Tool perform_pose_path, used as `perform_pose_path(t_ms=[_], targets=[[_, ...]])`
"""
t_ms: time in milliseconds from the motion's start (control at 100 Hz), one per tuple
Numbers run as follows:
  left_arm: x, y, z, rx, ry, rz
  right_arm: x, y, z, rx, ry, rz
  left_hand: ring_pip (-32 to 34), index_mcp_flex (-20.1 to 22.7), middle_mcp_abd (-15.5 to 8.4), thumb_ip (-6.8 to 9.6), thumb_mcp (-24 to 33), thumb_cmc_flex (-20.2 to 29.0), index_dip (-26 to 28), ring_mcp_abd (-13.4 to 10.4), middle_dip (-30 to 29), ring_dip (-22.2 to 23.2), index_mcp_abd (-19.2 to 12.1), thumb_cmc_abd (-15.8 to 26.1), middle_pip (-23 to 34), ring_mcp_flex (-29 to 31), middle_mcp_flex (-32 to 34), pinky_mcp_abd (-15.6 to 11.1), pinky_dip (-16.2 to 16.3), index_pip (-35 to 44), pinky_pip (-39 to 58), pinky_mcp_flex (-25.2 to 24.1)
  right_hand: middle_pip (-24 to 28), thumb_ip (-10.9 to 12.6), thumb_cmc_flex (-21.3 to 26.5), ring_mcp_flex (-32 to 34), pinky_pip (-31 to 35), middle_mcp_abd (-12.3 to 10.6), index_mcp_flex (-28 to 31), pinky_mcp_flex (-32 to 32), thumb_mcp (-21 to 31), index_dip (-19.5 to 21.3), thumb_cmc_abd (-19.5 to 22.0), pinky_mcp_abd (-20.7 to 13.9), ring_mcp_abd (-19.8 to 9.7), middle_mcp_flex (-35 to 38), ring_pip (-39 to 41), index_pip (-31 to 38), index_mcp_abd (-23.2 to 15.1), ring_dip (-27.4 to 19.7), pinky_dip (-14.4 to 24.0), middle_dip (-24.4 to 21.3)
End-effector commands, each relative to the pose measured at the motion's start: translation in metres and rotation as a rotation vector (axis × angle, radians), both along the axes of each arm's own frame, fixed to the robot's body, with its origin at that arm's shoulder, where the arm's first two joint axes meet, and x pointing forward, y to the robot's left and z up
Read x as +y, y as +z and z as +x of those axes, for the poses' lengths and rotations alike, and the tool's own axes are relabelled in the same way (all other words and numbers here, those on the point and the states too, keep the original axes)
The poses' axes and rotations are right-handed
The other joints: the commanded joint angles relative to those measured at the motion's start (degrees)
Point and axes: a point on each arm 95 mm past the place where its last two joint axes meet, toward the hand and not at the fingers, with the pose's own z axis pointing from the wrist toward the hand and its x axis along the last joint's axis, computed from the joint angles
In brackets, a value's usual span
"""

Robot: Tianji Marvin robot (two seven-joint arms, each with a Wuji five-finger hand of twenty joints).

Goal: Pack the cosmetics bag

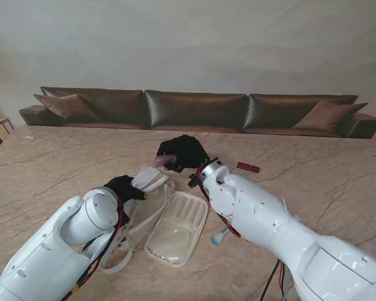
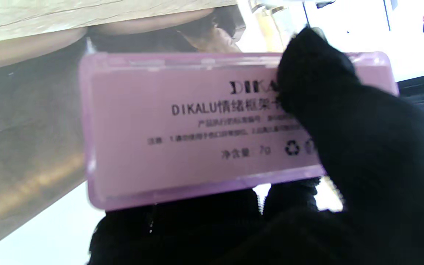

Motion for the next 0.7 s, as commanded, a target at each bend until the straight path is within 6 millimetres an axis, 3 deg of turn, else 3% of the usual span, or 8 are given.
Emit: perform_pose_path(t_ms=[0, 110, 180, 220, 260, 320, 400, 690], targets=[[-0.005, -0.004, -0.004, 0.018, -0.006, -0.014, 0.020, -0.003, -0.013, 0.001, 0.059, 0.020, 1.52, 0.93, -6.43, 3.29, 2.44, 7.36, 2.16, 0.00, 1.78, 1.21, -8.56, 5.59, 4.83, 2.70, 3.31, -0.01, 1.30, 3.88, 5.60, 0.25, 3.08, 1.73, 0.42, -1.56, -0.67, -1.93, 4.48, -1.11, 4.84, 2.98, 3.99, -1.22, -2.63, 4.46, 0.98, 5.53, -6.27, 0.75, 0.98, 2.33], [-0.005, -0.004, -0.003, 0.019, -0.003, -0.014, 0.029, -0.006, -0.025, 0.004, 0.095, 0.039, 1.37, 0.92, -5.58, 3.25, 2.50, 7.35, 2.13, 0.97, 1.82, 1.32, -8.41, 5.55, 4.90, 2.67, 3.18, 0.14, 1.41, 3.87, 5.58, 0.37, 2.53, 1.40, 0.20, -2.71, -1.54, -1.60, 4.89, -1.65, 5.31, 2.38, 2.98, -1.11, -2.61, 5.19, 0.35, 5.36, -5.38, 0.51, 1.29, 2.10], [-0.005, -0.005, -0.002, 0.022, -0.003, -0.012, 0.033, -0.008, -0.033, 0.005, 0.108, 0.062, 1.39, 0.87, -5.67, 3.25, 2.49, 7.35, 2.11, -0.53, 1.81, 1.35, -8.41, 5.62, 4.91, 2.73, 3.23, 0.15, 1.43, 3.86, 5.57, 0.38, 2.38, 1.31, 0.10, -4.60, -2.83, -1.74, 4.81, -3.37, 5.45, 2.15, 3.21, -1.34, -2.60, 5.27, -0.37, 5.32, -5.39, 0.35, 1.26, 2.19], [-0.005, -0.005, -0.001, 0.023, -0.004, -0.011, 0.036, -0.009, -0.038, 0.009, 0.117, 0.080, 1.34, 0.87, -5.69, 3.24, 2.50, 7.37, 2.11, 0.92, 1.79, 1.41, -8.40, 5.59, 4.91, 2.68, 3.23, 0.15, 1.46, 3.89, 5.56, 0.38, 2.32, 1.32, 0.01, -6.85, -4.17, -2.06, 4.59, -5.58, 5.34, 2.28, 3.47, -1.74, -2.57, 5.12, -0.39, 5.39, -5.74, 0.70, 1.42, 2.52], [-0.005, -0.005, -0.001, 0.024, -0.004, -0.012, 0.038, -0.010, -0.042, 0.016, 0.126, 0.095, 1.30, 0.82, -5.68, 3.22, 2.35, 7.44, 2.13, -0.21, 1.74, 1.44, -8.51, 5.64, 4.92, 2.71, 3.23, 0.15, 1.48, 3.92, 5.55, 0.38, 2.27, 1.41, 0.21, -8.88, -5.52, -1.99, 4.60, -8.12, 5.37, 2.38, 3.58, -2.08, -2.59, 5.02, -0.46, 5.49, -5.54, 0.99, 1.49, 2.70], [-0.005, -0.005, -0.001, 0.025, -0.006, -0.012, 0.040, -0.013, -0.048, 0.019, 0.137, 0.107, 1.24, 0.85, -5.69, 3.21, 2.33, 7.47, 2.10, 1.35, 1.73, 1.49, -8.39, 5.67, 4.92, 2.67, 3.20, 0.15, 1.50, 3.93, 5.54, 0.38, 2.44, 1.35, -0.12, -10.54, -7.54, -2.08, 4.64, -10.11, 5.42, 2.48, 3.53, -2.38, -2.91, 4.97, -0.28, 5.45, -5.88, 1.28, 1.51, 3.21], [-0.005, -0.006, -0.001, 0.025, -0.008, -0.009, 0.043, -0.016, -0.054, 0.024, 0.154, 0.116, 1.30, 0.82, -5.77, 3.19, 2.31, 7.42, 2.08, -0.55, 1.72, 1.50, -8.42, 5.63, 4.94, 2.74, 3.23, 0.15, 1.51, 3.93, 5.54, 0.38, 2.42, 1.27, -0.24, -12.34, -9.98, -2.13, 4.63, -13.01, 5.46, 2.51, 3.50, -2.49, -3.21, 5.14, -0.84, 5.34, -5.96, 1.11, 1.21, 3.33], [-0.005, -0.005, 0.000, 0.024, -0.003, -0.011, 0.049, -0.031, -0.072, 0.087, 0.201, 0.164, 1.12, 0.75, -5.83, 3.21, 2.23, 7.56, 2.04, 0.45, 1.69, 1.52, -8.46, 5.69, 4.94, 2.71, 3.18, 0.15, 1.55, 3.99, 5.52, 0.38, 2.02, 0.86, -0.74, -15.75, -16.25, -2.09, 4.83, -21.26, 5.97, 2.23, 2.82, -1.90, -3.72, 5.72, -5.65, 5.31, -5.60, -2.66, 0.24, 2.89]])
